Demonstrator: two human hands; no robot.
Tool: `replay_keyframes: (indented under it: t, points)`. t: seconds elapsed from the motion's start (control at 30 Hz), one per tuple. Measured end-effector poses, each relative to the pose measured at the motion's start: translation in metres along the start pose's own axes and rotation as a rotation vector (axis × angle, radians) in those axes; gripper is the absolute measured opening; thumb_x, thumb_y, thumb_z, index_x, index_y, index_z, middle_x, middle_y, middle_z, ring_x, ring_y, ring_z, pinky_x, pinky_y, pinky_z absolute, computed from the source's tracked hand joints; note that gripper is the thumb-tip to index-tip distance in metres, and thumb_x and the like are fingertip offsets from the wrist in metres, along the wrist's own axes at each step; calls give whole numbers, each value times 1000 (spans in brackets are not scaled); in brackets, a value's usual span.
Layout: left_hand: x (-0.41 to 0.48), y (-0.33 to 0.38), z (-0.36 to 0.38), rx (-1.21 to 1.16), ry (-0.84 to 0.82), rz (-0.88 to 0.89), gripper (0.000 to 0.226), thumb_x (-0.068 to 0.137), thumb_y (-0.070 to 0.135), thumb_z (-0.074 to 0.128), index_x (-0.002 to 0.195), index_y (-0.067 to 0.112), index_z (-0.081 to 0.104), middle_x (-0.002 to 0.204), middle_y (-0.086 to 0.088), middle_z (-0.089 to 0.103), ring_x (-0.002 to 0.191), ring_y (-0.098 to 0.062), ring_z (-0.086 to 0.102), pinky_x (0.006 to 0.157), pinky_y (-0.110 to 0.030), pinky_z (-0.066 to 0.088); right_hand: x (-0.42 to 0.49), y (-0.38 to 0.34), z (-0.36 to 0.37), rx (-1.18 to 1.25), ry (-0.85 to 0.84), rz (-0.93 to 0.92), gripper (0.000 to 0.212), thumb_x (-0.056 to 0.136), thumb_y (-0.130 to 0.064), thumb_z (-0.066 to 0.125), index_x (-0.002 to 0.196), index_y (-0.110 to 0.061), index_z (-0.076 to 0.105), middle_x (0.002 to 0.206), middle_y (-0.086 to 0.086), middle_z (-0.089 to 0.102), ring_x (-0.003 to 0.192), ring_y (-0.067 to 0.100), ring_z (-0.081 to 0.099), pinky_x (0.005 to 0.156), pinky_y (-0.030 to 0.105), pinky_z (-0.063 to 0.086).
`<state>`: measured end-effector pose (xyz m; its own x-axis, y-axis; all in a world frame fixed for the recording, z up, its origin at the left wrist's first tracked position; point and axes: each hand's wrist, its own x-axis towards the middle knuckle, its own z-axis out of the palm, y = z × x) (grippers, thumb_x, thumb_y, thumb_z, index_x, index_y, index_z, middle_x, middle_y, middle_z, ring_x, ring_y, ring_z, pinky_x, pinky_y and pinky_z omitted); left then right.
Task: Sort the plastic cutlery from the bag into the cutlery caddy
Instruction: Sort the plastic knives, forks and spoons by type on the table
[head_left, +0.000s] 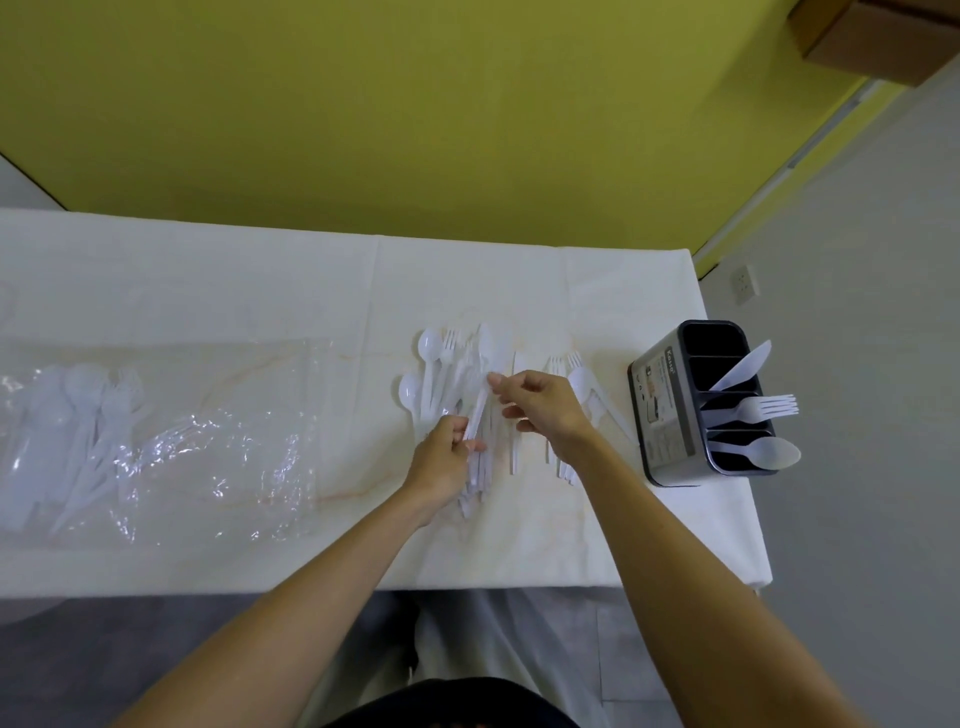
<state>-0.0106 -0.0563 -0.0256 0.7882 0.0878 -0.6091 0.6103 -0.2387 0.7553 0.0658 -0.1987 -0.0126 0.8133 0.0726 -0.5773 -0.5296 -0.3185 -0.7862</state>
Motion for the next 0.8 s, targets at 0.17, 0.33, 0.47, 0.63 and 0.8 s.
replay_keyframes:
  t: [0.17, 0.33, 0.47, 0.63, 0.8]
  points:
    - [2, -14, -8, -44, 97, -58, 24, 98, 10, 36, 112, 17, 54, 107, -1, 64, 102, -18, 59, 72, -23, 46, 6, 19, 11, -422, 328, 85, 38, 85, -38, 72, 104, -9, 55, 91, 1, 58, 86, 20, 57, 69, 27, 39]
    - [3, -18, -9, -105, 130, -83, 24, 98, 5, 31, 112, 14, 48, 93, -1, 56, 87, -18, 57, 91, -34, 49, 10, 24, 17, -564, 269, 112, 32, 83, -17, 71, 78, -17, 40, 71, 0, 46, 65, 20, 51, 52, 24, 35]
    - [0, -17, -12, -108, 99, -88, 31, 96, 3, 30, 124, 12, 43, 109, 2, 49, 96, -14, 50, 88, -31, 44, 5, 25, 6, -533, 162, 203, 19, 76, -5, 64, 83, -12, 48, 75, 5, 57, 74, 29, 70, 52, 27, 49]
    - [-2, -19, -11, -66, 87, -71, 22, 99, 22, 32, 119, 15, 41, 105, 4, 51, 93, -17, 50, 83, -34, 41, 2, 20, -2, -591, 156, 175, 21, 80, -5, 60, 65, -13, 48, 63, 3, 54, 49, 14, 54, 43, 19, 39]
    - [2, -22, -9, -76, 126, -69, 27, 100, 32, 34, 108, 11, 49, 84, -6, 50, 70, -18, 45, 70, -33, 41, 19, 8, 9, -545, 291, 71, 19, 80, -4, 56, 68, -14, 45, 62, 3, 47, 57, 21, 46, 47, 23, 31]
